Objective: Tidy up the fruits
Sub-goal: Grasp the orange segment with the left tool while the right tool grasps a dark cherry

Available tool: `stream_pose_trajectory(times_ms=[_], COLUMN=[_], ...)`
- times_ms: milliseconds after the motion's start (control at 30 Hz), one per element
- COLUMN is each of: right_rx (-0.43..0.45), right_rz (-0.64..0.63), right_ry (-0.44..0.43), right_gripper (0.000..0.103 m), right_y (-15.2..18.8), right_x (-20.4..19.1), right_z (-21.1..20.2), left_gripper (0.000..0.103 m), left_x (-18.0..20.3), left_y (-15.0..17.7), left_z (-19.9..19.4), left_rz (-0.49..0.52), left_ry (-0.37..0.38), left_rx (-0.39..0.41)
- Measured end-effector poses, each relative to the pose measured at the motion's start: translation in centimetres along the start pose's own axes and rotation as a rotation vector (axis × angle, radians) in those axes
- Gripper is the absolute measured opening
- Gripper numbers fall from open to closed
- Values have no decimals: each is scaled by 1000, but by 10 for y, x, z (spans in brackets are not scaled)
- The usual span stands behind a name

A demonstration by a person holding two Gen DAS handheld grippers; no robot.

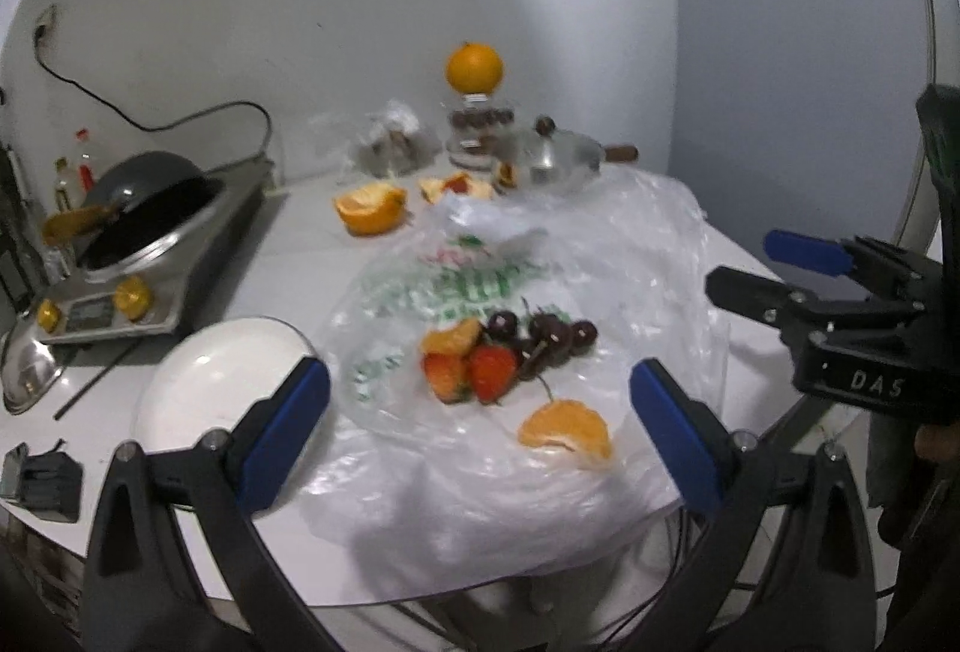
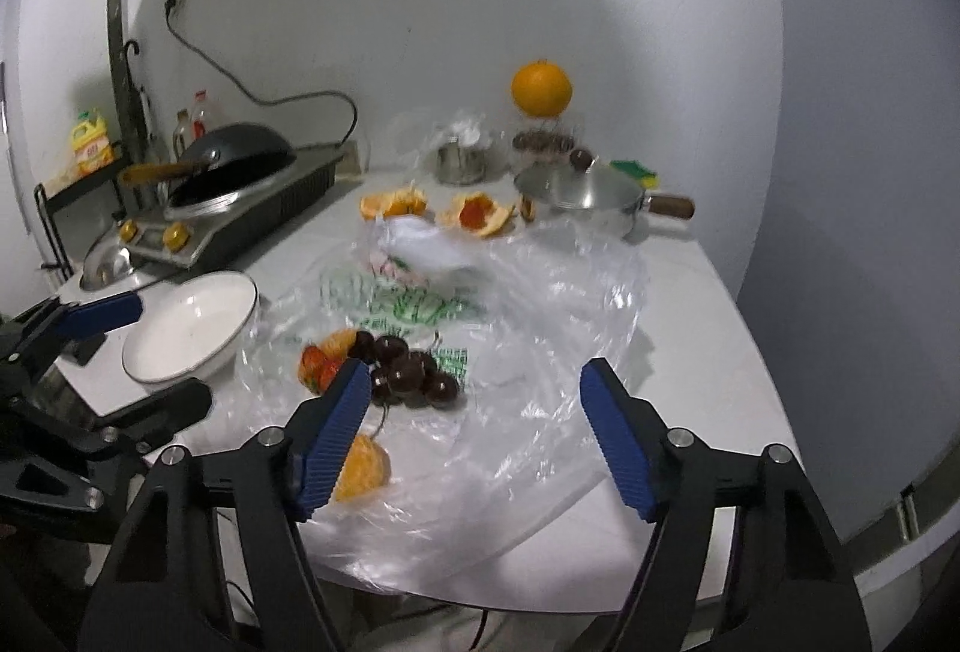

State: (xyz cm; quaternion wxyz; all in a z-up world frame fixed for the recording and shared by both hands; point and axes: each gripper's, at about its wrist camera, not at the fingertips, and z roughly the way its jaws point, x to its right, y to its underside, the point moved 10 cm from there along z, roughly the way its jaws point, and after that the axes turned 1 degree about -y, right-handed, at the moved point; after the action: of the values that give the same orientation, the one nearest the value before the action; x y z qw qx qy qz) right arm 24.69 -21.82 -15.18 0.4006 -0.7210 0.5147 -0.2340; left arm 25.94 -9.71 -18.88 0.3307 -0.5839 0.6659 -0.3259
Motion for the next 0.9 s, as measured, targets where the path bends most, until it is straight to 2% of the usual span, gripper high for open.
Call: stream_pose_trajectory(times_ms=[233,367,633,700,800,900], right_rx=[-43,-59,-72,-80,-97,-102], right_rz=[-37,-49,-51,-48,-66,-96], right_ry=[-50,-74,-124,-140,-166,-187], right_gripper=[59,55,51,50,42,41], right_y=[14,18,20,21,22,23], right_x=[5,9,13,12,7,-1], right_z=[21,30,45,51,60,67], left_gripper=[100,87,78,70,69,69], left_x=[27,38,52,53,51,48], left_y=[16,25,44,50,55,59], left_z=[40,65,95,102,107,111], left_rz=[16,19,46,45,38,34], left_ry=[38,53,82,90,88,81], left_rx=[-89,-146,-241,-272,-293,-311])
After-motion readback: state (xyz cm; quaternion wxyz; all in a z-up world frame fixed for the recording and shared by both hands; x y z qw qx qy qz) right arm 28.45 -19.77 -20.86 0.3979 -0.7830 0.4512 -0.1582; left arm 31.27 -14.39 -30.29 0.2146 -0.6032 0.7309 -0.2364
